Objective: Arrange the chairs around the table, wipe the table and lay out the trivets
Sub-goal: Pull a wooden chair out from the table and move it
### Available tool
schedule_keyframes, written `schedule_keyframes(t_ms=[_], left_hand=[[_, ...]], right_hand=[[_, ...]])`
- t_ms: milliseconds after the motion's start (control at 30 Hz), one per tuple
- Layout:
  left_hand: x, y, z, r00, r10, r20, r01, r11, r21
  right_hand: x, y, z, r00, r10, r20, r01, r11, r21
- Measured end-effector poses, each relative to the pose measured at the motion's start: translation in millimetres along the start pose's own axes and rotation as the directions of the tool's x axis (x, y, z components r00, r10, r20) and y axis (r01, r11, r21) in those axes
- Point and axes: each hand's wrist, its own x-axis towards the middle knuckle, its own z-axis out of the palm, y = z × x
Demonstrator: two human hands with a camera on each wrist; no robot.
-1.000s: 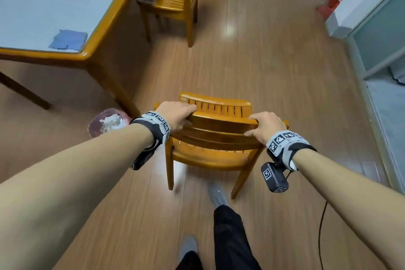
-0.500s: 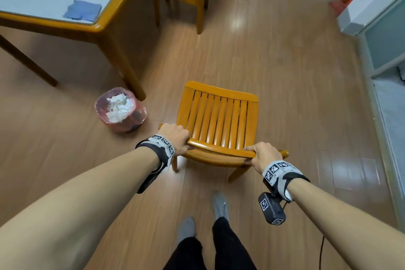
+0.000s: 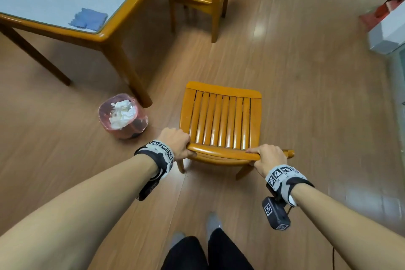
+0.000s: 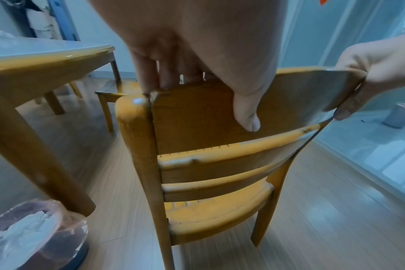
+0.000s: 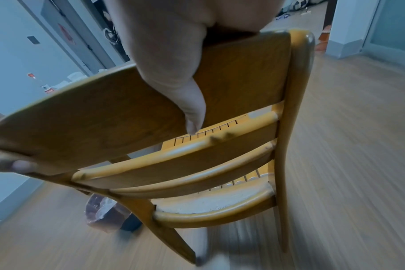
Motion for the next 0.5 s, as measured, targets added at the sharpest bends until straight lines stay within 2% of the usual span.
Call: schedule_keyframes(t_ms=[200,367,500], left_hand=[[53,-10,-25,0.989,-0.126,0.083,0.132,0.989,-0.066],[104,-53,-56,0.982,-0.145,0.124,0.154,0.986,-0.064],[148,-84,-76,0.984,-0.102,0.145,0.111,0.992,-0.059]], right_hand=[[66,2,-22,0.999,-0.041,0.028,0.042,0.999,-0.016],[125,-13,-50,0.998,-0.062,0.032,0.062,0.998,0.002],[174,-18,-77,0.997,-0.064,0.052,0.065,0.998,-0.015]])
